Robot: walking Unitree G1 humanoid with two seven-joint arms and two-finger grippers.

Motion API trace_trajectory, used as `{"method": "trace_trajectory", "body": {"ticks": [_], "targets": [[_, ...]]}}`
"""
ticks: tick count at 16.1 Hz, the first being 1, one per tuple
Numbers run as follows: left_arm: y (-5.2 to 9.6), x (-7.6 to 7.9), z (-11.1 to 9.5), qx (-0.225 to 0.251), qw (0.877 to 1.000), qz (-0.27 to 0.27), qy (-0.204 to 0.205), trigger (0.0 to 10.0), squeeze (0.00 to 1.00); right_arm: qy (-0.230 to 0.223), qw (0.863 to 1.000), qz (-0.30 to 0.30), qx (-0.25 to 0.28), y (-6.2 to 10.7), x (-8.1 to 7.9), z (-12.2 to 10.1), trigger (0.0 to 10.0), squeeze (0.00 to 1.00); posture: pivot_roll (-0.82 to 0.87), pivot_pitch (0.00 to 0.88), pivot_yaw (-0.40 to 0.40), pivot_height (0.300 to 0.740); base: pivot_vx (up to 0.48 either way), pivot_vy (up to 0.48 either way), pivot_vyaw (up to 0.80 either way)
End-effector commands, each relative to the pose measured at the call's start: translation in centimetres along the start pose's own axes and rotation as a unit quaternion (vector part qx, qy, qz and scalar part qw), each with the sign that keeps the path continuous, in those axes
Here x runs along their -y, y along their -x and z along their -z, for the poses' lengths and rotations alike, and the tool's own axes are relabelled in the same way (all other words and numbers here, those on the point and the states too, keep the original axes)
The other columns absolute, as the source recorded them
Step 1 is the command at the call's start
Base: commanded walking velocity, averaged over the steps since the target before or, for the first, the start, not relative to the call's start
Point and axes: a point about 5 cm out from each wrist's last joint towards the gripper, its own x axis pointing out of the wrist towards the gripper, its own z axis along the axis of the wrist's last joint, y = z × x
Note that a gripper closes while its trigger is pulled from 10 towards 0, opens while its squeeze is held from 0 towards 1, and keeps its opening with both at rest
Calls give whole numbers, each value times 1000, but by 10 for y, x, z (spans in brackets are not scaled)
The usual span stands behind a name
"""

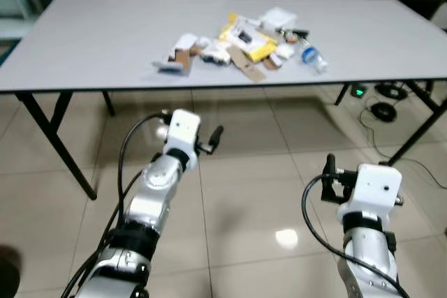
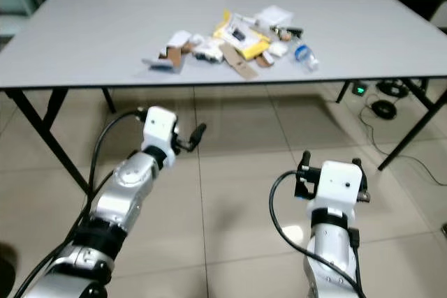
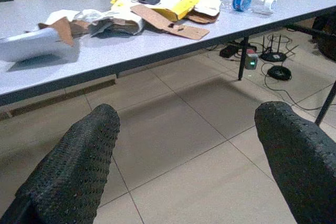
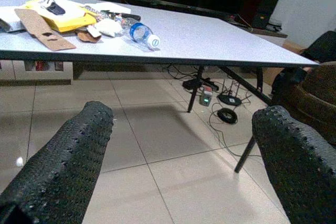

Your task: Picking trash to rubbish bin

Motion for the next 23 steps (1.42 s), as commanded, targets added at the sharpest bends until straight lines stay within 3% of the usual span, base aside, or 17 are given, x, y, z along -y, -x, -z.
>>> {"method": "trace_trajectory", "body": {"ticks": [1,6,12,15,17,19,21,23], "targets": [[-5,13,-4,4,1000,18,-1,10000,0,7,1000,12,-3,0,9,2,10000,0,90,56,-37,740,349,-326,0],[-6,13,-3,2,1000,13,2,10000,0,-7,1000,5,2,-1,9,-1,10000,0,90,58,-38,740,113,-406,0],[-7,9,-4,1,1000,-1,-2,10000,0,-62,998,-16,-8,-12,4,-9,10000,0,93,58,-36,740,0,-421,0],[-5,-7,-4,-2,999,-47,-19,10000,0,-64,997,-45,8,-18,-1,-18,10000,0,107,59,-33,740,0,-420,0],[-1,-20,-1,-14,997,-76,-23,10000,0,-92,994,-65,-3,-20,-3,-20,10000,0,115,59,-33,740,0,-420,0],[7,-34,2,-22,993,-110,-43,10000,0,-60,996,-64,28,-26,-4,-27,10000,0,134,64,-31,740,0,-407,0],[14,-42,6,-23,989,-139,-52,10000,0,-97,983,-148,50,-29,-24,-47,10000,0,156,68,-30,740,0,0,0],[18,-46,4,-19,984,-166,-67,10000,0,-97,973,-191,83,-30,-38,-64,10000,0,176,77,-42,740,0,0,0]]}}
